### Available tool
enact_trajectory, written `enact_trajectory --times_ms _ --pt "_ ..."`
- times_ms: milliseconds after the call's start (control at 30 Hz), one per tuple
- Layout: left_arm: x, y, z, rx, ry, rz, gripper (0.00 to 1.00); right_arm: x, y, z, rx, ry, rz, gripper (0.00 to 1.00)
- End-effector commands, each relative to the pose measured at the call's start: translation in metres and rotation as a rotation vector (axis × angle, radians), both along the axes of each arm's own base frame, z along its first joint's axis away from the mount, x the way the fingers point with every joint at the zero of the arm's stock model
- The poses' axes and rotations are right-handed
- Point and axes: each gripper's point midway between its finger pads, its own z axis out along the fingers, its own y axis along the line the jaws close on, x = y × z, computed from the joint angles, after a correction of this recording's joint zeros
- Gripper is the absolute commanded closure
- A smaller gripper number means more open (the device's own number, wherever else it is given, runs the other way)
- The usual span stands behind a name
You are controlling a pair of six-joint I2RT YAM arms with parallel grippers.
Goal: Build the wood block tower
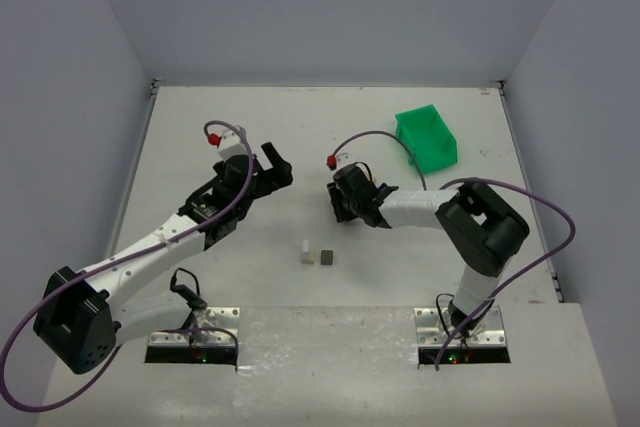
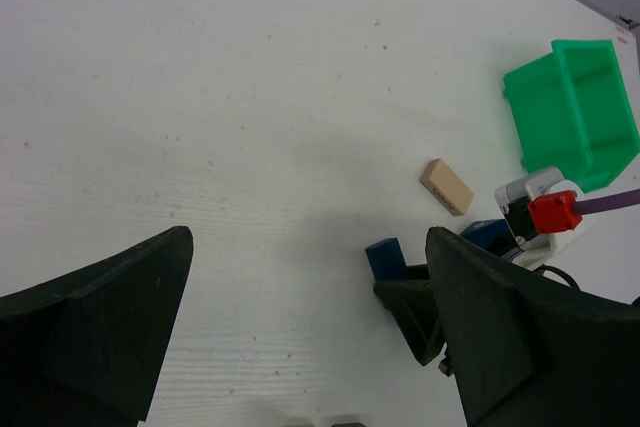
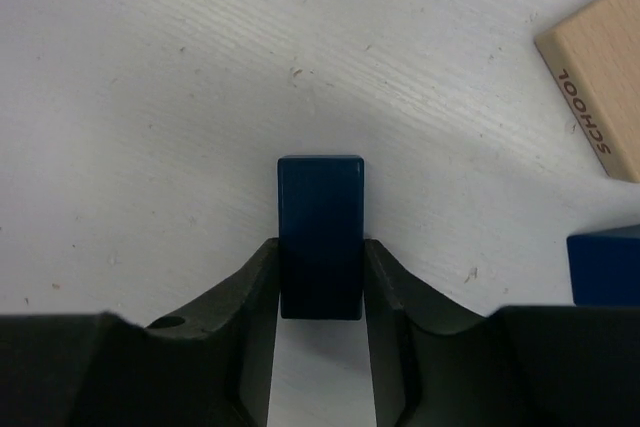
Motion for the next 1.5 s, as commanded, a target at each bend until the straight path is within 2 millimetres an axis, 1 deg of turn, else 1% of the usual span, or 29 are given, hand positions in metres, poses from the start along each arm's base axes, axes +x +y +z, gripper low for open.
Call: enact_trajectory --times_ms 0,67,100,167,200,233,267,300,367,433,467,533,600,667,800,900,933,967,1033,1100,1167,1233,1367,1467 --pt "0.005 -0.013 0.017 -0.037 -0.057 -0.075 0.0 -0.008 0.007 0.005 0.05 -0.032 0.068 0.74" --pt "0.002 -0.022 0.017 -0.027 -0.055 -0.145 0.0 -0.012 0.007 0.013 0.072 -0.081 0.118 0.8" --pt "0.003 -0.029 0.022 -0.04 -0.072 -0.183 0.0 -0.013 0.008 0.019 0.084 -0.119 0.158 0.82" --pt "-0.003 -0.048 0.027 -0.065 -0.074 -0.292 0.0 -0.012 0.017 0.048 0.157 -0.234 0.237 0.84" --pt "-0.007 -0.057 0.031 -0.075 -0.078 -0.351 0.0 -0.016 0.016 0.053 0.168 -0.274 0.276 0.84" --pt "-0.013 -0.068 0.033 -0.095 -0.076 -0.421 0.0 -0.015 0.019 0.068 0.193 -0.346 0.311 0.84" --pt "-0.017 -0.073 0.034 -0.105 -0.078 -0.458 0.0 -0.016 0.018 0.078 0.209 -0.395 0.33 0.84" --pt "-0.02 -0.078 0.036 -0.117 -0.081 -0.492 0.0 -0.023 0.016 0.088 0.228 -0.445 0.366 0.84" --pt "-0.027 -0.086 0.039 -0.142 -0.089 -0.551 0.0 -0.03 0.017 0.105 0.277 -0.517 0.402 0.84" --pt "-0.039 -0.1 0.046 -0.19 -0.112 -0.651 0.01 -0.038 0.017 0.13 0.338 -0.613 0.447 0.84" --pt "-0.044 -0.105 0.048 -0.206 -0.119 -0.69 0.02 -0.043 0.015 0.139 0.36 -0.65 0.46 0.84" --pt "-0.051 -0.112 0.049 -0.223 -0.12 -0.733 0.03 -0.05 0.01 0.154 0.405 -0.706 0.461 0.83" --pt "-0.056 -0.118 0.044 -0.223 -0.103 -0.752 0.06 -0.06 0.009 0.166 0.444 -0.749 0.492 0.83" --pt "-0.061 -0.128 0.038 -0.223 -0.082 -0.779 0.09 -0.071 0.009 0.175 0.476 -0.778 0.533 0.82" --pt "-0.065 -0.141 0.034 -0.213 -0.065 -0.803 0.16 -0.083 0.009 0.182 0.505 -0.795 0.576 0.81" --pt "-0.065 -0.145 0.034 -0.206 -0.067 -0.793 0.2 -0.088 0.008 0.182 0.515 -0.798 0.593 0.8" --pt "-0.066 -0.146 0.034 -0.205 -0.068 -0.789 0.24 -0.09 0.009 0.182 0.518 -0.797 0.601 0.8" --pt "-0.066 -0.147 0.035 -0.204 -0.069 -0.787 0.29 -0.091 0.009 0.182 0.52 -0.797 0.607 0.8" --pt "-0.067 -0.149 0.036 -0.207 -0.069 -0.789 0.44 -0.091 0.009 0.181 0.518 -0.796 0.605 0.8" --pt "-0.068 -0.15 0.036 -0.207 -0.066 -0.794 0.49 -0.09 0.008 0.182 0.515 -0.799 0.6 0.8" --pt "-0.07 -0.153 0.036 -0.209 -0.066 -0.795 0.57 -0.089 0.008 0.182 0.512 -0.801 0.596 0.8" --pt "-0.072 -0.157 0.033 -0.206 -0.055 -0.802 0.64 -0.088 0.007 0.182 0.51 -0.804 0.59 0.79" --pt "-0.078 -0.165 0.031 -0.214 -0.043 -0.838 0.77 -0.082 0.003 0.182 0.491 -0.812 0.551 0.79" --pt "-0.079 -0.167 0.032 -0.215 -0.046 -0.838 0.92 -0.081 0.003 0.182 0.489 -0.813 0.547 0.79"
